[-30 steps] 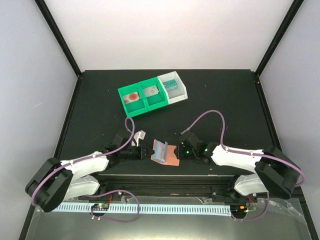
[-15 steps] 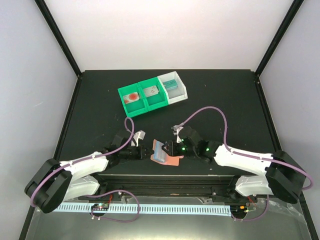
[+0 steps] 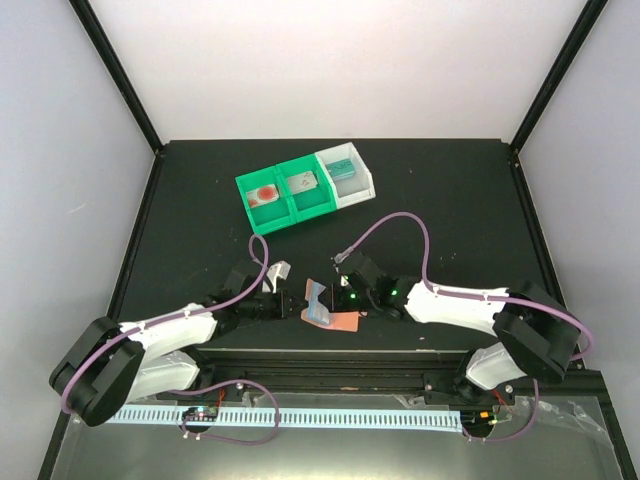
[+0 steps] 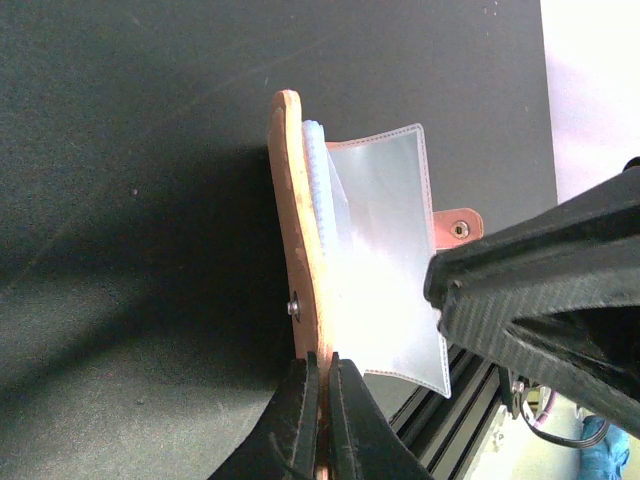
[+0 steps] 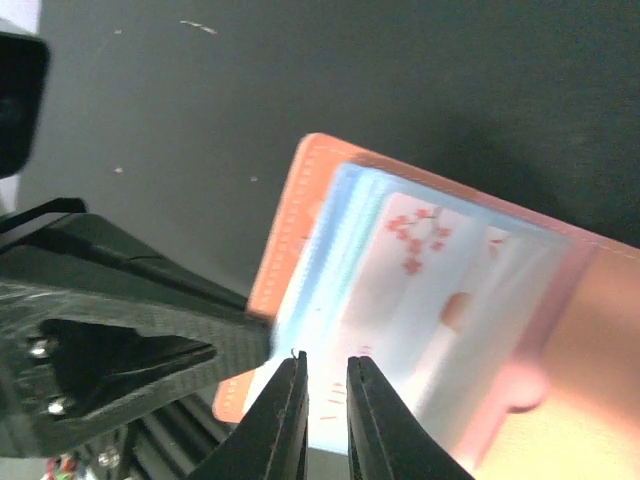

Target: Take the credit cards out of the card holder

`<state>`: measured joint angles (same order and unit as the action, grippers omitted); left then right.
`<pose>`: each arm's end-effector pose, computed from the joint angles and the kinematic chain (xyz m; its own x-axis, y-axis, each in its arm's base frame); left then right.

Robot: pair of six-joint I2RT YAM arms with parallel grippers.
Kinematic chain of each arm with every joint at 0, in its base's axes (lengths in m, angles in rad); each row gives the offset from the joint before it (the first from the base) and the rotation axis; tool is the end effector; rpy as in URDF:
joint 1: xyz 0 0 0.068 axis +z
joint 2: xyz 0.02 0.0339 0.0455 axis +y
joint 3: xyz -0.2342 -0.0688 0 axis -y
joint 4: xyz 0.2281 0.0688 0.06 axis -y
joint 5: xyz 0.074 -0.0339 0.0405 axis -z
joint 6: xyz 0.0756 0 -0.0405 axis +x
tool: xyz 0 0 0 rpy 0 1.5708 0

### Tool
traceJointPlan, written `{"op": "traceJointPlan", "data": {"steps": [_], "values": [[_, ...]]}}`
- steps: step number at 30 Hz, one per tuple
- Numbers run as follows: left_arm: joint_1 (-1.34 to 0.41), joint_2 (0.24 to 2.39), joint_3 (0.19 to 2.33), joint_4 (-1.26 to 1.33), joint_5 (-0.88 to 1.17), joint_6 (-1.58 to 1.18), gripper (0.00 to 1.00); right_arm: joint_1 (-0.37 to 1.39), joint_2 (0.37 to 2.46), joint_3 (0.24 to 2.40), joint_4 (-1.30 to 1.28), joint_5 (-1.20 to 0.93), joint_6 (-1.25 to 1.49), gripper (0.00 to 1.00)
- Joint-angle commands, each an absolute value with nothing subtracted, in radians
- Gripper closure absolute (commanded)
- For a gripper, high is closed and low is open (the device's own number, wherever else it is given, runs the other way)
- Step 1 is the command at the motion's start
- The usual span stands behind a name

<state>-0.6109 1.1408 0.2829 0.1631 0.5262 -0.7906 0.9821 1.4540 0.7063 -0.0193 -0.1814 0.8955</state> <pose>0.1617 -0.1596 0.1038 -0.9461 -0.0878 -0.3118 0.1985 0.6036 -0.7722 0.1594 0.2634 0.1320 -0.9357 -0.0188 -0.3524 -0.2557 0.7244 0.6402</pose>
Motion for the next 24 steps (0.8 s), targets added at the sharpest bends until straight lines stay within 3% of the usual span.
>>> {"op": "traceJointPlan", "data": {"steps": [1,13,18,24], "values": [[-0.616,1.133,0.275,0.176,0.511,-0.802,0.99,0.988,1.436,0.692,-0.097,-0.072,0.871,0.88],[-0.616,1.124,0.26,0.15,0.482,-0.796,0.97,0.983,1.454,0.63,-0.012,-0.052,0.835,0.86],[-0.617,1.109,0.257,0.126,0.46,-0.793,0.89,0.981,1.473,0.602,0.066,-0.067,0.85,0.85],[-0.616,1.055,0.287,0.006,0.38,-0.757,0.68,0.977,1.522,0.588,0.132,-0.101,0.861,0.85]]}}
